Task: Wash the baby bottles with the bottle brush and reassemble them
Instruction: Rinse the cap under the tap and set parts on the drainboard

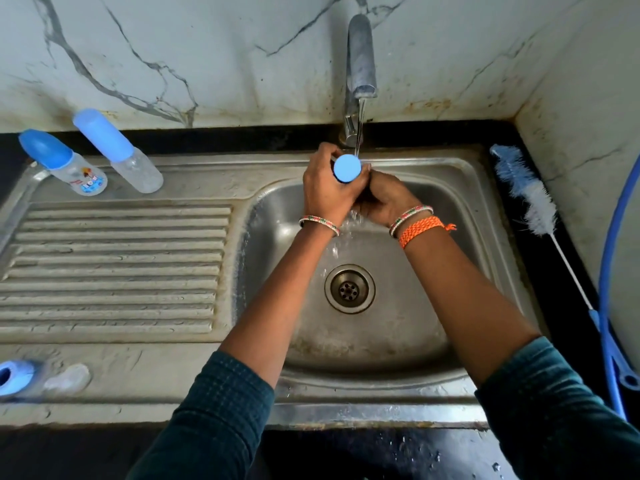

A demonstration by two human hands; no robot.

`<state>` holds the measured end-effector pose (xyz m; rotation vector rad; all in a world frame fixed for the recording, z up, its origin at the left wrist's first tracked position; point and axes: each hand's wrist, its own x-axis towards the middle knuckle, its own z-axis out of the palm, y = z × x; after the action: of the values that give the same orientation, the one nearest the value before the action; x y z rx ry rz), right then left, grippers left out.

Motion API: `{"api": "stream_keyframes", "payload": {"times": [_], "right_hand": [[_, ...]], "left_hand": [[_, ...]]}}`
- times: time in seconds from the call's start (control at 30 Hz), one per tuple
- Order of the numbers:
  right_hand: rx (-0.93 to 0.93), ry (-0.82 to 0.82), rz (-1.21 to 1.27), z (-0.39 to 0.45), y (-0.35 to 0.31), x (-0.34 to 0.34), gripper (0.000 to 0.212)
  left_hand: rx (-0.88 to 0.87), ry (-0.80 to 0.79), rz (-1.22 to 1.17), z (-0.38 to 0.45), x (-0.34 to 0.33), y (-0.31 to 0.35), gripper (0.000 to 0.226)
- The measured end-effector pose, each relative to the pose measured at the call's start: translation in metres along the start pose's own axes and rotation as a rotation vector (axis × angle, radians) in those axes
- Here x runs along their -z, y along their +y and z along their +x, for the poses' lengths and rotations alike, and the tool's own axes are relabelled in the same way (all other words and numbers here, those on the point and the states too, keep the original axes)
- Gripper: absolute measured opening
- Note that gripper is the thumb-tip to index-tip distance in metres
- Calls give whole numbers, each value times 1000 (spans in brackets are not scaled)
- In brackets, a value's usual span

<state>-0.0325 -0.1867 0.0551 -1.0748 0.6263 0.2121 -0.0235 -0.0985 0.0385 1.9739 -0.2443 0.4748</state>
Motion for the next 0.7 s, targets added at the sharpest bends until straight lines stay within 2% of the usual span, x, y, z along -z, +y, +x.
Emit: {"api": "stream_keyframes", "payload": {"times": [0.07, 0.2, 0.27, 0.33, 0.4, 0.43, 0.47, 0.53, 0.6, 0.63, 0.7], "right_hand": [[-40, -48, 63, 0, 3, 5, 26], [-44, -76, 125, 0, -3, 12, 27], [56, -73, 77, 5, -5, 11, 21], [291, 12, -183, 12, -3, 11, 12], [562, 69, -540, 11, 2, 10, 13], [672, 58, -669, 9, 7, 10, 18], [771, 19, -780, 6, 10, 12, 22], [955, -73, -982, -3, 17, 17, 20], [1045, -120, -1193, -9, 18, 25, 17], [1040, -96, -1336, -12, 15, 29, 18], [933, 52, -1635, -17, 6, 31, 28]], "left_hand": [[-30, -72, 68, 1, -2, -5, 40], [-168, -101, 109, -8, -2, -11, 37], [-84, -86, 10, -11, -1, -17, 37], [182, -138, -253, -16, -1, -22, 34], [623, -165, -727, -22, 0, -17, 15], [832, -124, -952, -22, 0, -15, 17], [970, -90, -1116, -20, 2, -16, 28], [1083, -70, -1279, -15, 4, -18, 37], [1096, -92, -1301, -13, 7, -22, 26], [1079, -118, -1291, -12, 7, -24, 20], [964, -185, -1275, -9, 5, -33, 14]]}}
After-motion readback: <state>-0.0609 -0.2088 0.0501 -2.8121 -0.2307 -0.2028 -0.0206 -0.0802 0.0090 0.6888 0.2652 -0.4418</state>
